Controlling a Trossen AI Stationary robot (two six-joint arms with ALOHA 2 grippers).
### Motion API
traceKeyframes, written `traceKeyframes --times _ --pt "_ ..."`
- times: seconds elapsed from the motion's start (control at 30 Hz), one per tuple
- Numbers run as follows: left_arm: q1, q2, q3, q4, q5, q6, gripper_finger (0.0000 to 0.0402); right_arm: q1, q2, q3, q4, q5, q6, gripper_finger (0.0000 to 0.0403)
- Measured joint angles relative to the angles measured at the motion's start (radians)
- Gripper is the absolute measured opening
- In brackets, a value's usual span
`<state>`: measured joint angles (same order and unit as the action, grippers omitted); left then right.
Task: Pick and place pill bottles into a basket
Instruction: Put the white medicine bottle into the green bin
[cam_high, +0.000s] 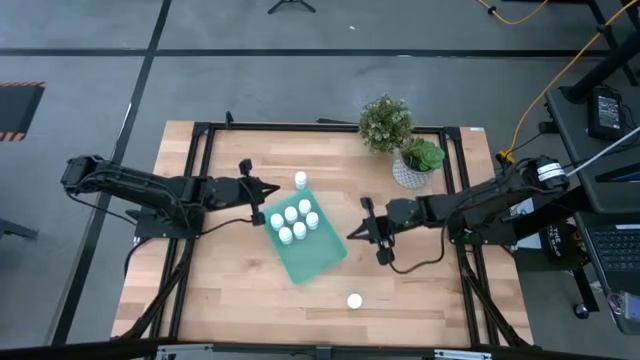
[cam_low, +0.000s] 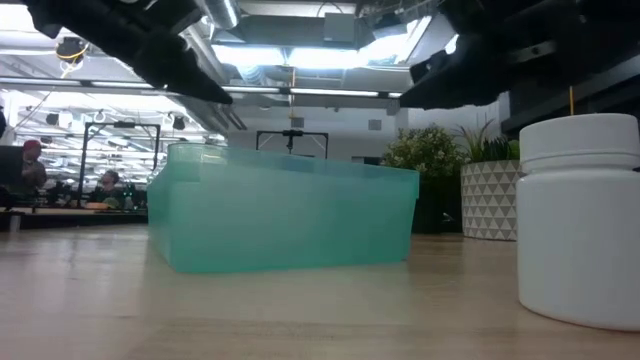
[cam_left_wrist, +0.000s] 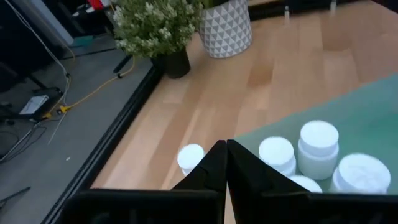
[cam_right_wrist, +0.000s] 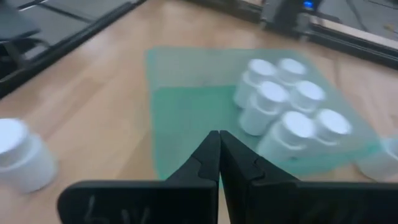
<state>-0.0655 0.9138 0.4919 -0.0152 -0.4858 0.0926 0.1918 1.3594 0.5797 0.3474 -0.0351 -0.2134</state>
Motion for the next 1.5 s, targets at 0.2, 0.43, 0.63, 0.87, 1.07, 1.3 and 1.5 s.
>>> traceKeyframes --times 0.2,0.43,0.63,0.87,1.07,1.3,1.5 --pt "0.022 0.000 0.000 0.037 0.000 0.000 0.0012 0.070 -0.002 0.000 -0.037 -0.002 0.054 0.0010" --pt "0.044 0.000 0.000 0.044 0.000 0.000 0.0008 0.180 -0.002 0.000 -0.060 -0.001 0.040 0.0010" --pt "0.048 0.000 0.000 0.043 0.000 -0.024 0.0003 0.276 -0.002 0.093 -0.212 0.022 0.081 0.0010" --pt "0.048 0.000 0.000 0.042 0.000 -0.027 0.0008 0.375 0.070 0.304 -0.456 0.121 0.183 0.0004" --pt "0.048 0.000 0.000 0.042 0.000 -0.027 0.0003 0.454 0.200 0.469 -0.583 0.121 0.187 0.0002" --pt "0.048 0.000 0.000 0.032 0.000 -0.027 0.0003 0.507 0.292 0.558 -0.612 0.122 0.214 0.0008" --pt "0.048 0.000 0.000 0.026 0.000 -0.051 0.0012 0.508 0.302 0.566 -0.607 0.122 0.291 0.0009"
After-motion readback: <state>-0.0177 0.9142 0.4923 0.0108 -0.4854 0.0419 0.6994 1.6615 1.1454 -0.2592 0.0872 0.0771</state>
